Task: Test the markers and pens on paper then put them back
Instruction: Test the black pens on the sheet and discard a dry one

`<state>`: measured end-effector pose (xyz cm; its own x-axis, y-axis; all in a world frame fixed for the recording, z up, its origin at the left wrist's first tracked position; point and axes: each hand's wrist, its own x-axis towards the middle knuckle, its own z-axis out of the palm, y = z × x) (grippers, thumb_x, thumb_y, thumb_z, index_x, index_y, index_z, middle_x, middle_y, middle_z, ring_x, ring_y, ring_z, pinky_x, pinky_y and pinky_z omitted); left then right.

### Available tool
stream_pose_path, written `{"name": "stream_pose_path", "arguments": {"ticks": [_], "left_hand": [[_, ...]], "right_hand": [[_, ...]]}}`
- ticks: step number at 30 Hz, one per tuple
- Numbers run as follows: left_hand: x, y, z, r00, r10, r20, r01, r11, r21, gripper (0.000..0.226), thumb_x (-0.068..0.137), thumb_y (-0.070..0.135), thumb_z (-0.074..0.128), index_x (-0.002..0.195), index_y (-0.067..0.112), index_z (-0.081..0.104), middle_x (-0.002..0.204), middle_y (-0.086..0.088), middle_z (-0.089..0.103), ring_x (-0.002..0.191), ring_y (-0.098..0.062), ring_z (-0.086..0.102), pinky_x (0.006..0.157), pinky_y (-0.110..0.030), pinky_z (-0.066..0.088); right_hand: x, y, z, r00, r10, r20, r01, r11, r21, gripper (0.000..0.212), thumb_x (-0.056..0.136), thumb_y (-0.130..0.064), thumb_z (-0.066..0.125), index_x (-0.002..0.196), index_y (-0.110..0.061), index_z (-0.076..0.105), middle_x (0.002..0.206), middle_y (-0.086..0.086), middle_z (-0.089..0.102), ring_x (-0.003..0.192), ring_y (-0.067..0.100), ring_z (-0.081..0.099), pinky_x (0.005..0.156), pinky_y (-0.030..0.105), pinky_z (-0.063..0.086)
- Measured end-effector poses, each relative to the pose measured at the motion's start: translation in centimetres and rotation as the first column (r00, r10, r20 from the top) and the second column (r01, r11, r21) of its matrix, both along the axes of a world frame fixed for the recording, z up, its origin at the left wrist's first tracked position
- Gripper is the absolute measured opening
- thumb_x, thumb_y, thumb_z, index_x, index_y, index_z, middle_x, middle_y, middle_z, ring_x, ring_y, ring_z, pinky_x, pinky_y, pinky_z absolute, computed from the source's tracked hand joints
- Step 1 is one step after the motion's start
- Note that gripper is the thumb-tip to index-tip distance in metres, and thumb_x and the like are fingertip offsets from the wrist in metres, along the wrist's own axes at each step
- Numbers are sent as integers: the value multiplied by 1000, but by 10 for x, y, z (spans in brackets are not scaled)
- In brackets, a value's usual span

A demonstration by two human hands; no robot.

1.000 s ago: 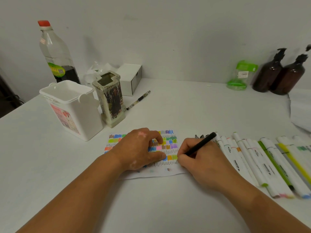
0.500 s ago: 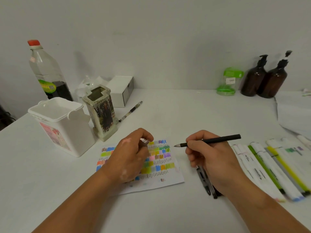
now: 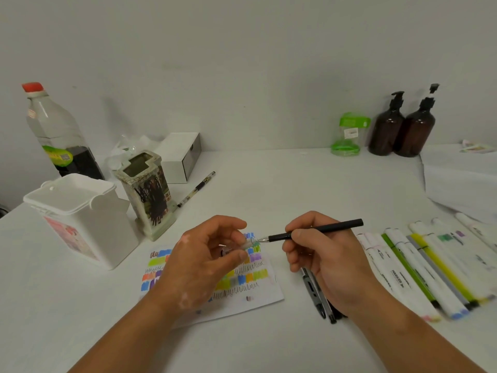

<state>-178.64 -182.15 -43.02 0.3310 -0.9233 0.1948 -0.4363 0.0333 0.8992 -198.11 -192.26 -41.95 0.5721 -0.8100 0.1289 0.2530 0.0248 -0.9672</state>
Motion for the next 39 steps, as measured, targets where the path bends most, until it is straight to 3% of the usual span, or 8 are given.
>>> {"name": "stream_pose_path", "arguments": {"ticks": [6,15,19,24,29,32,34,39], "left_hand": [[-4,0,1,1000,-7,30,8,1000,-9,40,67,36,79,102,49,65,96,12,73,96,-12,71,86,-31,60],[-7,1,-2,1000,-16,2,16,995,-100,29,65,30,84,91,37,72,93,8,75,92,-17,73,82,-33,61],[-5,2,-1,1000,-14,-10,13,993,-116,27,64,27,84,87,35,72,93,6,74,91,-20,73,82,-38,61],[-5,1,2,994,10,105,-1,997,-80,31,65,37,79,94,43,68,92,17,72,91,-10,72,81,-28,60],[1,1,2,976,68,206,-56,996,-64,32,72,35,77,98,49,65,96,31,68,96,4,67,82,-10,54],[-2,3,1,946,53,319,-19,994,-111,27,79,22,80,93,42,69,97,29,67,97,3,65,81,-9,51],[-7,3,0,910,-11,414,74,988,-136,28,81,14,81,92,37,71,96,24,67,95,-1,65,80,-11,50],[-10,3,-1,884,-78,462,161,976,-145,40,80,10,81,106,38,68,108,23,64,103,-2,63,85,-7,45]], "right_hand": [[3,4,-1,996,19,-83,-23,998,-55,7,78,-15,65,77,-18,71,71,16,72,59,22,66,53,27,53],[6,8,-3,977,-4,-212,-31,986,-161,7,76,-26,77,83,-25,77,74,9,75,62,18,68,58,24,54],[5,7,-4,969,24,-246,-67,984,-168,8,84,-20,80,85,-27,78,77,7,76,66,16,70,61,24,56],[5,8,-4,972,63,-227,-101,982,-160,4,83,-24,78,87,-25,77,78,9,75,66,19,68,61,26,55],[-9,-5,12,961,243,-133,-239,970,42,48,79,-57,62,85,-12,79,86,21,75,65,21,63,52,29,49],[-10,-1,13,889,209,-408,-268,959,-93,43,75,-62,66,76,-20,72,77,10,77,58,12,61,54,25,46],[-7,6,9,811,161,-563,-318,929,-191,34,71,-59,73,83,-28,68,69,1,76,54,4,60,55,16,44],[4,13,-3,716,-92,-692,-288,865,-412,19,74,-51,74,81,-35,67,67,-8,72,52,0,57,53,17,44]]}}
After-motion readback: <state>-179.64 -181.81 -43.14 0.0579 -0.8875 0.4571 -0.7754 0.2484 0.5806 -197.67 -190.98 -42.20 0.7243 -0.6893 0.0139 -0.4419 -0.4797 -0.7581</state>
